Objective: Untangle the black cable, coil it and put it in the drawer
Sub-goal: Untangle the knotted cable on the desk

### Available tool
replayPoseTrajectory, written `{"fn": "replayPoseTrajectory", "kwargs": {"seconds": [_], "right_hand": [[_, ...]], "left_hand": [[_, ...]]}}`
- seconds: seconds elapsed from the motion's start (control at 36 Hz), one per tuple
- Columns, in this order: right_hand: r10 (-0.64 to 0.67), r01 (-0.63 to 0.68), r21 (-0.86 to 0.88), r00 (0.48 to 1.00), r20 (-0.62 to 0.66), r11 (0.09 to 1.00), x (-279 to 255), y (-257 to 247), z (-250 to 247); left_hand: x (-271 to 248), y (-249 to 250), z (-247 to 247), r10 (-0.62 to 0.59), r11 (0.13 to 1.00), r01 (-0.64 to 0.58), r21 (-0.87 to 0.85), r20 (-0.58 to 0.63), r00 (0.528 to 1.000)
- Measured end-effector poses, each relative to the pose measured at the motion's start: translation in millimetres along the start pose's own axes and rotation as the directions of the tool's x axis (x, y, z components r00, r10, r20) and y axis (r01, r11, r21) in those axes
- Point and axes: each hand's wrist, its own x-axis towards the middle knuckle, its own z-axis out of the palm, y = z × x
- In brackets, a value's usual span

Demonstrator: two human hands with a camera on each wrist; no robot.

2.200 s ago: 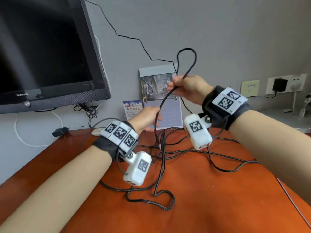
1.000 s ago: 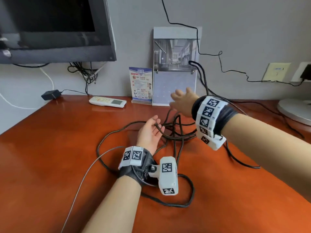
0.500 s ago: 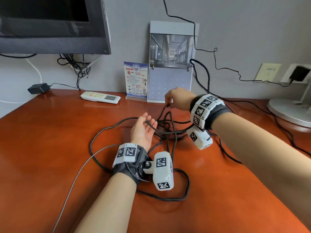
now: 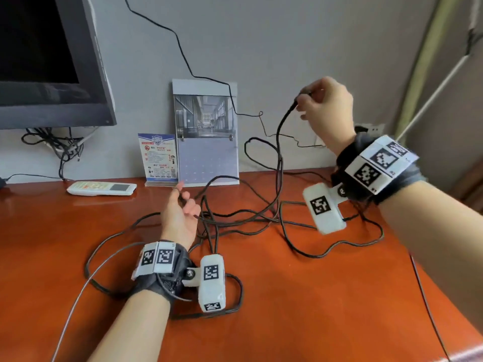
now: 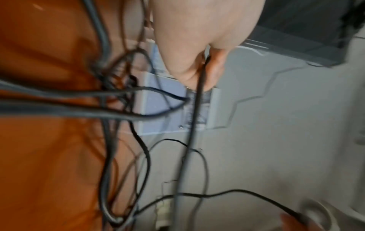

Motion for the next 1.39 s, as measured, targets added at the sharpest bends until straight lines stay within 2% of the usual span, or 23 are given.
{"fn": "replayPoseTrajectory", "kwargs": {"seconds": [0.06, 0.14, 0.22, 0.28, 0.36, 0.47, 0.53, 0.58, 0.69, 0.75, 0.81, 0.86, 0.92, 0.97, 1.0, 1.08, 1.14, 1.22, 1.33, 1.39], "right_hand": [[0.023, -0.021, 0.050, 0.999, -0.044, 0.999, 1.9, -3.3, -21.2], [0.011, -0.007, 0.072, 0.999, -0.051, 0.997, -0.6, -5.8, -45.0], [-0.043, 0.043, 0.012, 0.999, -0.022, 0.999, -13.3, -9.2, -66.0], [-0.078, 0.079, -0.055, 0.997, 0.018, 0.995, -24.5, -11.1, -82.1], [-0.119, 0.122, -0.130, 0.992, 0.030, 0.984, -38.4, -13.8, -100.4], [-0.128, 0.147, -0.241, 0.987, 0.095, 0.959, -53.8, -17.4, -118.3], [-0.128, 0.148, -0.262, 0.987, 0.093, 0.954, -57.7, -17.8, -122.1], [-0.089, 0.099, -0.236, 0.995, 0.052, 0.967, -60.5, -16.4, -128.3], [0.004, 0.003, -0.094, 0.998, 0.070, 0.996, -66.3, -12.0, -133.6], [0.060, -0.070, 0.090, 0.991, 0.117, 0.993, -72.0, -7.2, -130.0], [0.128, -0.168, 0.215, 0.974, 0.187, 0.962, -81.1, 1.6, -124.0], [0.178, -0.254, 0.187, 0.921, 0.347, 0.949, -91.4, 10.1, -116.8], [0.191, -0.278, 0.117, 0.857, 0.479, 0.954, -99.4, 17.6, -110.4], [0.148, -0.218, 0.081, 0.849, 0.507, 0.973, -104.2, 20.3, -107.1], [0.128, -0.193, 0.071, 0.844, 0.521, 0.979, -106.2, 22.8, -106.4], [0.107, -0.213, 0.088, 0.758, 0.644, 0.973, -115.5, 34.2, -107.3], [0.116, -0.255, 0.115, 0.737, 0.666, 0.960, -118.7, 41.3, -114.4], [0.122, -0.224, 0.064, 0.721, 0.682, 0.972, -110.2, 47.7, -128.5], [0.200, -0.242, -0.043, 0.673, 0.712, 0.969, -94.3, 55.4, -151.6], [0.247, -0.221, -0.129, 0.677, 0.694, 0.967, -84.9, 57.3, -164.6]], "left_hand": [[-10.8, 3.2, 22.7, -0.033, 0.998, 0.025, 0.061, 0.134, 0.990], [-33.5, 5.5, 60.2, -0.036, 0.988, -0.011, 0.153, 0.304, 0.952], [-60.1, -0.4, 98.5, -0.016, 0.964, -0.108, 0.242, 0.461, 0.887], [-76.4, -7.3, 124.9, 0.012, 0.926, -0.214, 0.310, 0.544, 0.839], [-93.6, -18.3, 159.5, 0.008, 0.824, -0.367, 0.431, 0.639, 0.769], [-113.8, -39.7, 194.0, -0.085, 0.624, -0.535, 0.569, 0.730, 0.678], [-123.2, -48.0, 204.9, -0.146, 0.593, -0.553, 0.585, 0.754, 0.641], [-135.1, -55.6, 211.7, -0.173, 0.593, -0.548, 0.590, 0.758, 0.629], [-142.5, -64.2, 219.4, -0.168, 0.522, -0.565, 0.638, 0.727, 0.666], [-143.4, -63.4, 223.6, -0.119, 0.566, -0.521, 0.639, 0.689, 0.715], [-143.1, -58.1, 228.9, -0.093, 0.680, -0.414, 0.606, 0.630, 0.771], [-140.4, -50.0, 233.8, -0.136, 0.795, -0.275, 0.541, 0.600, 0.788], [-137.8, -41.0, 237.5, -0.223, 0.855, -0.140, 0.499, 0.599, 0.769], [-133.8, -34.4, 241.2, -0.269, 0.904, -0.012, 0.427, 0.591, 0.761], [-130.5, -31.0, 243.0, -0.254, 0.931, 0.034, 0.363, 0.579, 0.774], [-110.0, -19.1, 248.8, -0.139, 0.986, 0.075, 0.151, 0.485, 0.864], [-92.5, -15.0, 247.1, -0.147, 0.986, 0.104, 0.129, 0.389, 0.910], [-77.2, -19.3, 242.0, -0.208, 0.975, 0.170, 0.146, 0.307, 0.929], [-70.2, -26.2, 243.9, -0.156, 0.982, 0.119, 0.146, 0.280, 0.947], [-65.2, -31.0, 243.7, -0.153, 0.982, 0.120, 0.143, 0.252, 0.955]]}}
